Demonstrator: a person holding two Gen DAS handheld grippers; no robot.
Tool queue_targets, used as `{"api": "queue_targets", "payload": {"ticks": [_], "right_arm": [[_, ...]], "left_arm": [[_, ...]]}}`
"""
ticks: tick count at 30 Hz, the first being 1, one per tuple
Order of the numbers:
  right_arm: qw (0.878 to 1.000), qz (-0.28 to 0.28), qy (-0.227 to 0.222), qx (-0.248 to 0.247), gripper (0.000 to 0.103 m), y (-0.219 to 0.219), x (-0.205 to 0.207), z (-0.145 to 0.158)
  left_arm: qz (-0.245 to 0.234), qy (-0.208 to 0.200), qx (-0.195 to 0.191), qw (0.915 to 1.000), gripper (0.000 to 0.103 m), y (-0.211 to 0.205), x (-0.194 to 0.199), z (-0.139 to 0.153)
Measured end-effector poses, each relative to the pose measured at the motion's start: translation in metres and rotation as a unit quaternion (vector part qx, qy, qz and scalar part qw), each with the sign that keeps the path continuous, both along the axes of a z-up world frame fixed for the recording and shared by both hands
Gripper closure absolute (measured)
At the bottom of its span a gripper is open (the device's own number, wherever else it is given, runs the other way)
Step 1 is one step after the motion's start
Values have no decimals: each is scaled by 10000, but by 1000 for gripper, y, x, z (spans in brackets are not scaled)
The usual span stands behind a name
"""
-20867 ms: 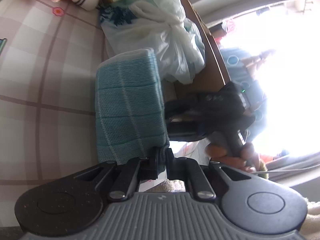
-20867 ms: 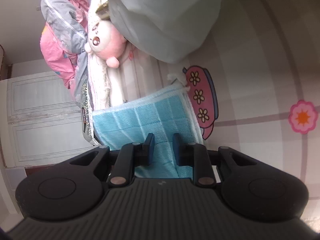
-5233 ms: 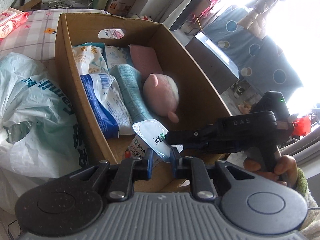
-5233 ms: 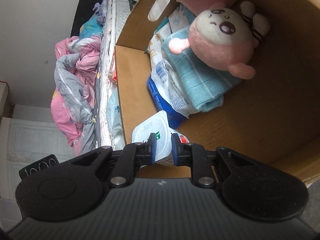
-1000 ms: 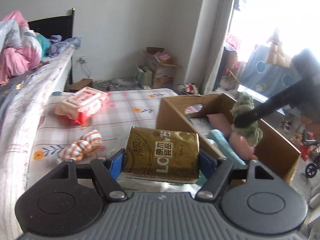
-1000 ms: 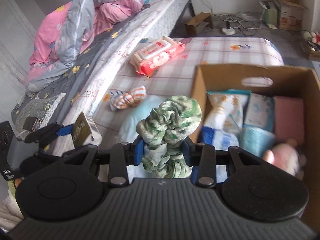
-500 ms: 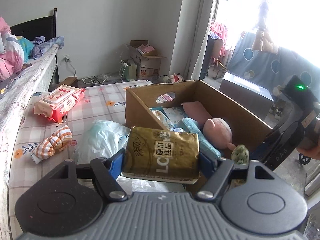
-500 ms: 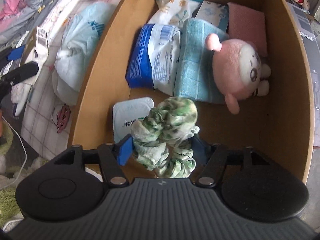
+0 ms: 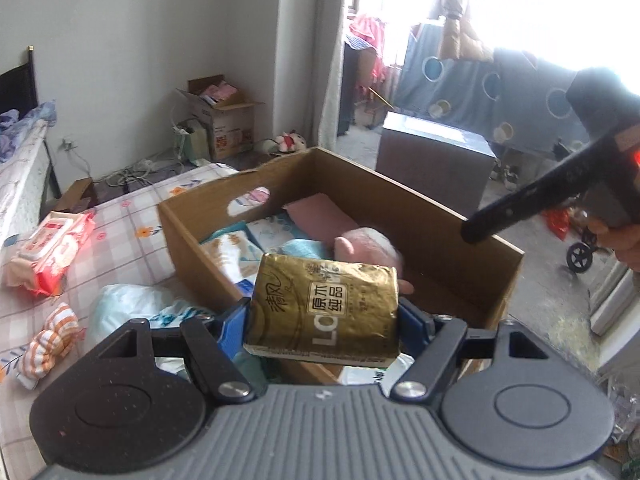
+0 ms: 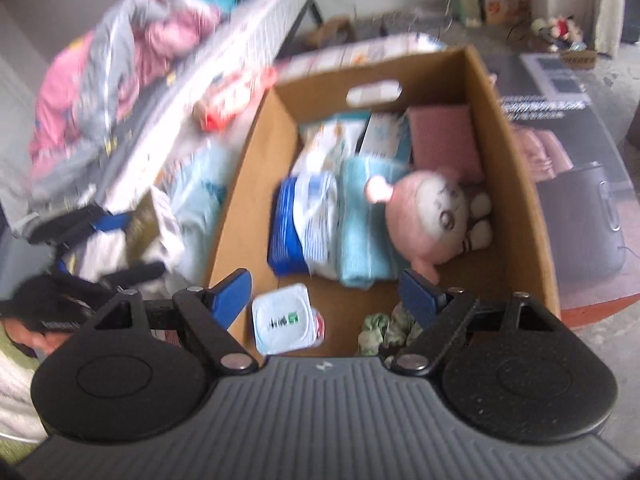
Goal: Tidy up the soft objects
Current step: 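Lower the gold snack packet into the box and open the left tool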
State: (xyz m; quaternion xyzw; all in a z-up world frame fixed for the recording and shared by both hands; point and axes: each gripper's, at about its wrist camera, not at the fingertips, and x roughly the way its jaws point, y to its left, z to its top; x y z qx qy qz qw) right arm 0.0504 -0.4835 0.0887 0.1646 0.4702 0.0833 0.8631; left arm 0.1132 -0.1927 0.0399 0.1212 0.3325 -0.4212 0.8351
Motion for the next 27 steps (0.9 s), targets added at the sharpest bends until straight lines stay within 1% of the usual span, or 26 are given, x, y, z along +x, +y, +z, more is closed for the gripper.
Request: {"api": "queue_targets", "payload": {"ticks": [3,6,9,13,15,17,18,20,24,27], "right_arm": [[9983,-450,-305,226,20,-21,-19,7],[9953,-766,-448,380,19,-38,-40,3],[9926,-983,-496,511,19,-52,-57,-2],[9877,-1281,-670,589,19,-70,-79,-4],[9850,-1411,-768,637,19,-79,-89,-3],[9827,-1518,-800,700,19,-86,-97,-4],[9819,-1556,-798,729,19,-89,-101,-6],[9806,-1627,-776,766,19,-93,-108,-10],[9793,-1705,-760,778,19,-98,-119,-17],[9776,-1752,-783,862,19,-100,-120,-20]], "left_arm": [[-380,365,217,9984,27,-35,9,-10],[-777,662,489,9936,27,-75,16,-23],[-963,937,775,9879,27,-114,21,-35],[-1169,1152,969,9817,27,-166,20,-51],[-1238,1061,987,9817,26,-189,17,-60],[-1305,759,1031,9832,23,-206,12,-69],[-1302,648,1103,9832,20,-211,10,-73],[-1264,623,1195,9828,19,-215,8,-78],[-1095,705,1047,9859,19,-205,10,-71],[-891,669,941,9893,19,-193,17,-54]]}}
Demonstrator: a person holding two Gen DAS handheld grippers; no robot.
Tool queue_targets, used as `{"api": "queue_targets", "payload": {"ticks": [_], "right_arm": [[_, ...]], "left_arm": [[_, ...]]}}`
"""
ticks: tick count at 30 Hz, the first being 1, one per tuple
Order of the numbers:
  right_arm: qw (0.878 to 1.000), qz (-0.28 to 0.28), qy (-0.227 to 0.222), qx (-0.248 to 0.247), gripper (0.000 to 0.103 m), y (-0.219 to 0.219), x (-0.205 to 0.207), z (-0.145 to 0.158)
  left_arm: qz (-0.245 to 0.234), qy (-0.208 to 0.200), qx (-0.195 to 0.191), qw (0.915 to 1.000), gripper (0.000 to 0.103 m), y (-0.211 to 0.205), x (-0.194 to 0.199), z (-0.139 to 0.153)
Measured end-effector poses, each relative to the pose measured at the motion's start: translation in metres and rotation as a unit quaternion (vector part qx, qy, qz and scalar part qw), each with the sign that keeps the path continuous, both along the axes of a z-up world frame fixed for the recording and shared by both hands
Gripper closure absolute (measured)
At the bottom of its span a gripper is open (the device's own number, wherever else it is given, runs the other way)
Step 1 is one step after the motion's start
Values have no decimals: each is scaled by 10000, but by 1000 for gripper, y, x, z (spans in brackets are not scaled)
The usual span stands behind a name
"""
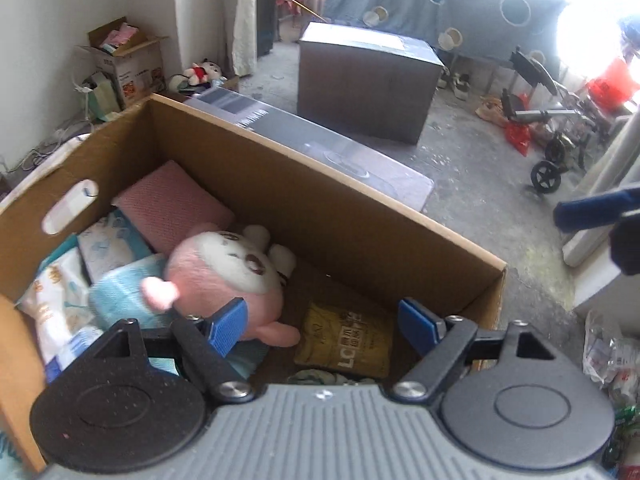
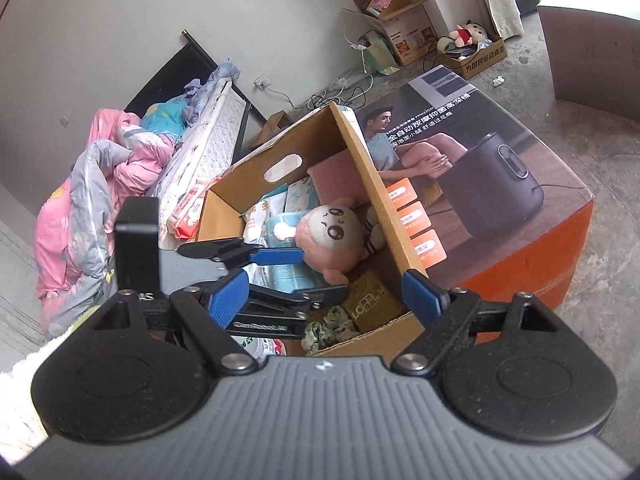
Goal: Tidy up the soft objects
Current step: 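Lower the gold snack packet into the box and open the left tool, then grasp the orange-striped sock on the bed with the right tool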
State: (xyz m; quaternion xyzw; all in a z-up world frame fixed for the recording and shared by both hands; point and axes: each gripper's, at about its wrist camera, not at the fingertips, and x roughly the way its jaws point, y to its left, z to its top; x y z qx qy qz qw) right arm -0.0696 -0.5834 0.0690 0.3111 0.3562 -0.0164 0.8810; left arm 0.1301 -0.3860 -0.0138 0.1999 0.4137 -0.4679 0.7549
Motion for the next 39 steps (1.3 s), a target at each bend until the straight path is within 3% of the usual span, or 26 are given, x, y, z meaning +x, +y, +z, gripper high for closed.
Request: {"api": "queue_targets", "payload": {"ticks": [6,10,13,16,24,31,34,39], "right_arm": [[9997,245,-25,53,19,15,19,3],[9971,677,200,272,19,36,50,0],[9910,964,572,729,19,54,83,-11],[9867,1133,783,860,19,74,112,-17],[9749,1869,971,726,19,146,191,-7],[9506,2963,856,367,19,256,284,10],[9385,3278,993,444,19,306,335,7],[9314,3193,1528,846,19,363,415,-28]], "left_arm": [[677,-72,-421,9968,15,64,16,47],[1343,-84,-749,9881,14,131,27,71],[1893,-199,-958,9770,13,183,34,79],[2518,-382,-1042,9614,13,236,35,79],[3673,-567,-845,9245,13,348,41,57],[4305,-661,-855,8961,13,407,63,37],[4261,-969,-695,8968,13,411,82,29],[3640,-1112,-209,9245,14,399,138,5]]}}
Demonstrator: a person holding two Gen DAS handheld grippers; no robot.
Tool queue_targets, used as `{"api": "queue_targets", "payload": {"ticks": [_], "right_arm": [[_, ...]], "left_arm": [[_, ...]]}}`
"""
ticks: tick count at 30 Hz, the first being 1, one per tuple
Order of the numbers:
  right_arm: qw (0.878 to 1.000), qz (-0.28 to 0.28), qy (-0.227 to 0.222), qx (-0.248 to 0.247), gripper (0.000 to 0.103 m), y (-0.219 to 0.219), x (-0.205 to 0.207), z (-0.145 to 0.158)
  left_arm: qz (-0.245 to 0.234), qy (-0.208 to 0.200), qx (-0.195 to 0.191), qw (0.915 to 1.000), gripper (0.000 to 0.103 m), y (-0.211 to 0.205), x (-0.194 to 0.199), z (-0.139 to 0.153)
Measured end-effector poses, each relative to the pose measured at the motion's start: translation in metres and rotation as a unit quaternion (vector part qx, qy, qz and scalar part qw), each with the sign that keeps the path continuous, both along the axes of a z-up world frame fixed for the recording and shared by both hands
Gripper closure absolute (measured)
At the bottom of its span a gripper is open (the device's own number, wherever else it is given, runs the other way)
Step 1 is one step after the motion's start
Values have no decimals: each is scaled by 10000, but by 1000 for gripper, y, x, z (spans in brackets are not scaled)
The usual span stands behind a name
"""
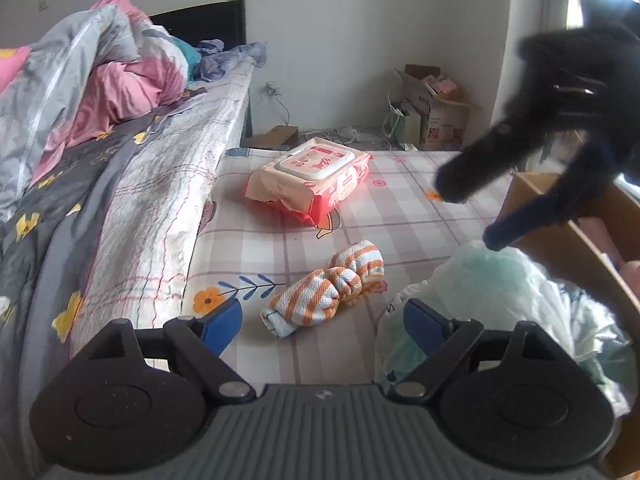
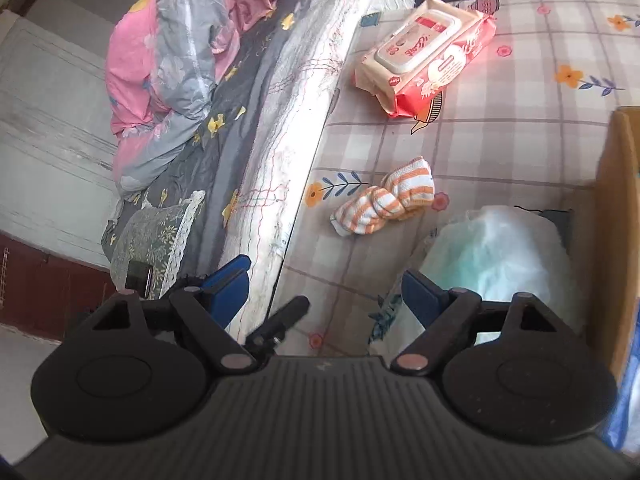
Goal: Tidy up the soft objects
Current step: 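Grasp the orange-striped sock on the bed with the right tool, then carry the sock with the right tool into the box and release it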
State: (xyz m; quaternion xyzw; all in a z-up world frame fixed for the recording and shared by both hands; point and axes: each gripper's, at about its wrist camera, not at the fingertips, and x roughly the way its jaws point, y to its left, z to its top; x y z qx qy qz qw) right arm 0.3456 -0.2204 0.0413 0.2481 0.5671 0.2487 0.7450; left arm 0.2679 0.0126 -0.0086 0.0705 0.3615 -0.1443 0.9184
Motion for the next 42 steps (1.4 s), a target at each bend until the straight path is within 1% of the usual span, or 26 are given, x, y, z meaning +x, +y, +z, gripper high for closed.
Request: {"api": "queue_targets", "payload": {"ticks": [1,5,6,8,9,10,12,14,15,16,18,19,20,21,22,24,26,30,33,35,38,42], "right_arm": [[9998,-80,163,8,20,6,15,-10],[9937,-508,996,-28,20,14,62,-57],[9913,-610,1166,-67,20,13,67,-70],[9884,-685,1351,-145,20,16,77,-89],[9874,-703,1408,-169,20,17,82,-96],[9868,-713,1444,-190,20,19,86,-104],[9858,-707,1503,-224,23,23,93,-114],[9852,-697,1550,-221,27,26,97,-123],[9851,-695,1556,-221,30,28,98,-128],[9849,-711,1566,-217,33,29,99,-131],[9832,-796,1638,-88,39,29,102,-140],[9819,-859,1686,7,43,28,102,-145],[9807,-919,1722,80,46,27,102,-148],[9800,-969,1732,153,51,27,102,-149],[9796,-1002,1725,235,55,26,101,-149],[9802,-1025,1648,384,57,24,98,-143],[9838,-981,1429,462,58,23,92,-128],[9895,-907,894,685,61,7,70,-83],[9913,-898,466,847,62,-14,42,-44],[9918,-905,137,895,63,-33,19,-18],[9910,-972,-266,885,63,-70,-22,15],[9883,-1188,-674,686,64,-127,-85,47]], "left_arm": [[-207,43,131,9997,14,-4,12,-6],[-579,150,499,9970,14,-21,50,-29],[-634,216,579,9961,14,-25,59,-38],[-650,389,740,9944,14,-30,74,-53],[-655,480,794,9935,18,-32,80,-59],[-648,564,828,9929,24,-33,84,-65],[-656,732,843,9916,29,-34,91,-75],[-611,802,833,9914,33,-34,93,-80],[-570,795,862,9915,37,-34,92,-81],[-534,790,877,9916,49,-33,92,-82],[-444,830,748,9927,50,-29,93,-80],[-401,853,668,9933,55,-28,92,-78],[-383,848,608,9938,57,-26,89,-75],[-367,818,580,9943,58,-26,86,-71],[-352,771,584,9947,59,-26,82,-67],[-339,636,548,9959,60,-26,72,-53],[-345,478,434,9973,62,-27,59,-33],[-422,60,192,9989,63,-35,26,12],[-598,-228,-14,9979,63,-49,-2,42],[-803,-382,-188,9959,63,-63,-22,61],[-1164,-488,-481,9908,63,-91,-52,81],[-1737,-454,-781,9807,64,-138,-91,90]]}}
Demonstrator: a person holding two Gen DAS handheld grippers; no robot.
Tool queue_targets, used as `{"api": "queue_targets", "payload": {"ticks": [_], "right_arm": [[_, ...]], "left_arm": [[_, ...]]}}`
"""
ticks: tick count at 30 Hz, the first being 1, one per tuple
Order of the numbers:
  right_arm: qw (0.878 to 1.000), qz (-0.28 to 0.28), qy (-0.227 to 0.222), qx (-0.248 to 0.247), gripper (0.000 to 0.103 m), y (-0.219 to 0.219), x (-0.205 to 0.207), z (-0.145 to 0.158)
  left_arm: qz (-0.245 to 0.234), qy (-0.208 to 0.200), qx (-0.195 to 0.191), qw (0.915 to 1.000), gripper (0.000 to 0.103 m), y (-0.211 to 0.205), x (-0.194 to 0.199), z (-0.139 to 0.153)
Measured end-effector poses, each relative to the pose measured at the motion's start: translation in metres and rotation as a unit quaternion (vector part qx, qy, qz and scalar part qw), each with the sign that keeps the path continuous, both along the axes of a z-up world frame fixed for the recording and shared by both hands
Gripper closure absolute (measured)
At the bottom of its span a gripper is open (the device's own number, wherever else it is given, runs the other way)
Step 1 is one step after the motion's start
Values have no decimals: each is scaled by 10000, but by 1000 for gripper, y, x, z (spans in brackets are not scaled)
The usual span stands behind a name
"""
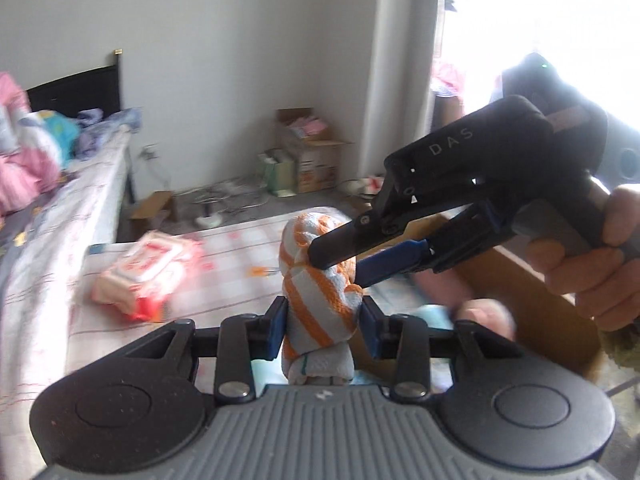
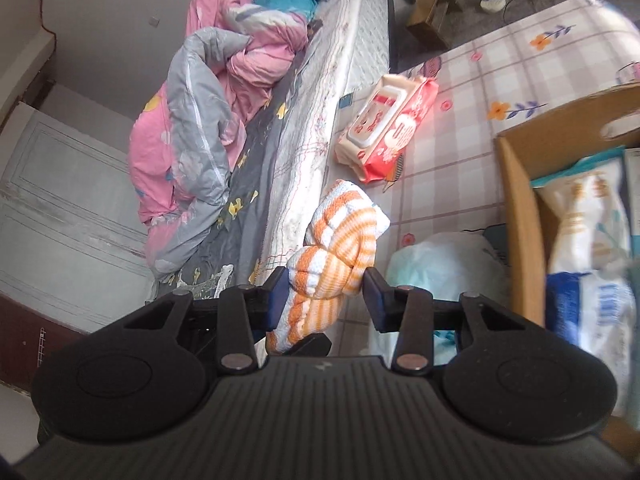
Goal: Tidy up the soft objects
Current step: 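Carry the sock with the right tool into the box and release it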
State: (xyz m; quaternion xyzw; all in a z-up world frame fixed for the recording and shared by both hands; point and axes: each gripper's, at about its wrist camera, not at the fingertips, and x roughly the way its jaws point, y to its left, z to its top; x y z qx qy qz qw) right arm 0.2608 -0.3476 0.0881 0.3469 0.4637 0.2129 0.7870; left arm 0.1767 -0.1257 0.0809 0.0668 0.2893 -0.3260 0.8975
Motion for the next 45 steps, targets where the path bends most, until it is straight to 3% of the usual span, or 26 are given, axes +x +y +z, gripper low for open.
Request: {"api": "queue_targets", "payload": {"ticks": [6,10,13,17,21,24,29,33,39,45], "right_arm": [[9971,-559,-11,-516,66,-90,-98,5],[9933,-856,330,-698,66,-137,-153,-20],[9898,-978,671,-784,66,-160,-182,-49],[9845,-898,1011,-1120,67,-168,-195,-84],[9820,-445,1229,-1366,67,-149,-181,-110],[9776,-14,1211,-1719,67,-132,-166,-118],[9731,516,1227,-1878,67,-113,-156,-122],[9658,892,1322,-2042,74,-100,-159,-121],[9663,684,1849,-1655,73,-101,-161,-139],[9741,16,1217,-1907,72,-126,-164,-97]], "left_arm": [[-1040,467,-132,9934,63,-80,-53,-20],[-1639,904,40,9823,56,-123,-79,-50],[-1798,1291,132,9751,54,-133,-86,-69],[-1519,1411,77,9782,50,-113,-81,-77],[-978,1390,-24,9854,47,-77,-63,-69],[-549,1341,-99,9894,45,-52,-55,-61],[-65,1239,-246,9920,44,-21,-52,-51],[31,1287,-301,9912,42,-12,-51,-51],[-6,1228,-225,9922,37,-11,-60,-55],[-16,1001,-132,9949,31,-6,-73,-53]]}}
